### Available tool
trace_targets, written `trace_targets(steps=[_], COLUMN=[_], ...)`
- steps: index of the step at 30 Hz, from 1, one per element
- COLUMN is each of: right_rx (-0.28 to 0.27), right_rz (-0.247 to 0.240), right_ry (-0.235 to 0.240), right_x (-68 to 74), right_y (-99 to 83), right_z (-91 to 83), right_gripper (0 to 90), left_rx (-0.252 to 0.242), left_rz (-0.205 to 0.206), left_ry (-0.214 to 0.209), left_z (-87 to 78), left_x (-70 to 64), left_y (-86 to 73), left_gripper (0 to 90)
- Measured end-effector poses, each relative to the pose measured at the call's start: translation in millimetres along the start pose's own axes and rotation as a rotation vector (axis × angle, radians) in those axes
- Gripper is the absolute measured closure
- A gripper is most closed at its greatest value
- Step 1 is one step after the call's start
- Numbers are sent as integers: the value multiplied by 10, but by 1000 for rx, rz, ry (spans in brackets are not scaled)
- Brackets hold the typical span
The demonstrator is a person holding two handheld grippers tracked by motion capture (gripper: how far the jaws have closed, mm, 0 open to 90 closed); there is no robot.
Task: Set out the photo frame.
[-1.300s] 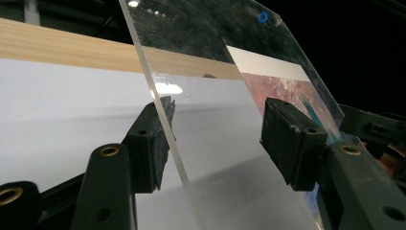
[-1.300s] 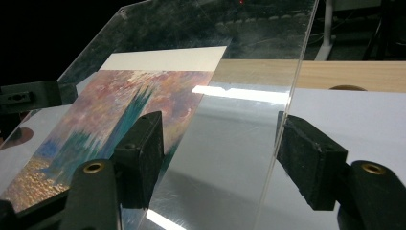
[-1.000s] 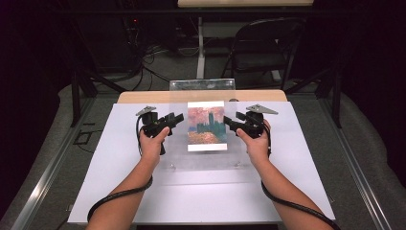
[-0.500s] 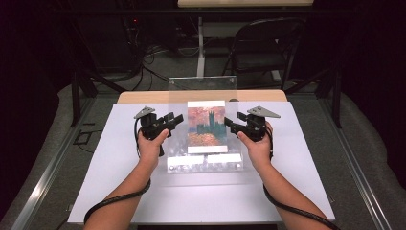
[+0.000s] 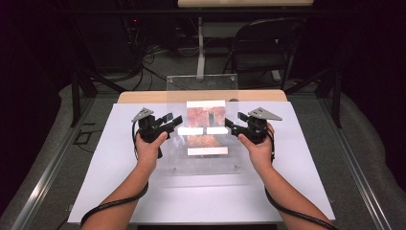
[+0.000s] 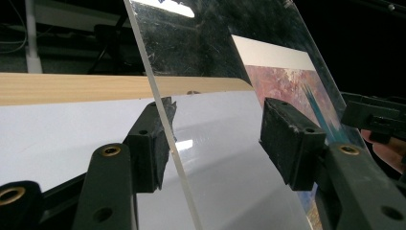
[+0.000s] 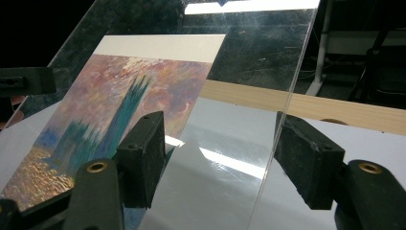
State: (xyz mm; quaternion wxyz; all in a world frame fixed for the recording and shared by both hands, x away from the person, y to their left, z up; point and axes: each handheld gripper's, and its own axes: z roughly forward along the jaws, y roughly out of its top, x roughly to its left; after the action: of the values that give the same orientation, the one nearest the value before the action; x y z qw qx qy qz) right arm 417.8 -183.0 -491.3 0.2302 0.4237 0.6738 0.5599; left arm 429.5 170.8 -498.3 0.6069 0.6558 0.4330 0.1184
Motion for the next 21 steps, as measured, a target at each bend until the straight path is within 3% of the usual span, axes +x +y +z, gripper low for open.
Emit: trace_targets(steps=[21], right_rx=[-77], right_rz=[-45], right_ry=[8], right_x=[125], right_y=[-22], right_z=[-282], right_gripper=[424], left_rx=[-63], left_rz=[51], left_ry=[-37], left_z=[-236], left_x=[-170], left_y=[-30], left_gripper=[492])
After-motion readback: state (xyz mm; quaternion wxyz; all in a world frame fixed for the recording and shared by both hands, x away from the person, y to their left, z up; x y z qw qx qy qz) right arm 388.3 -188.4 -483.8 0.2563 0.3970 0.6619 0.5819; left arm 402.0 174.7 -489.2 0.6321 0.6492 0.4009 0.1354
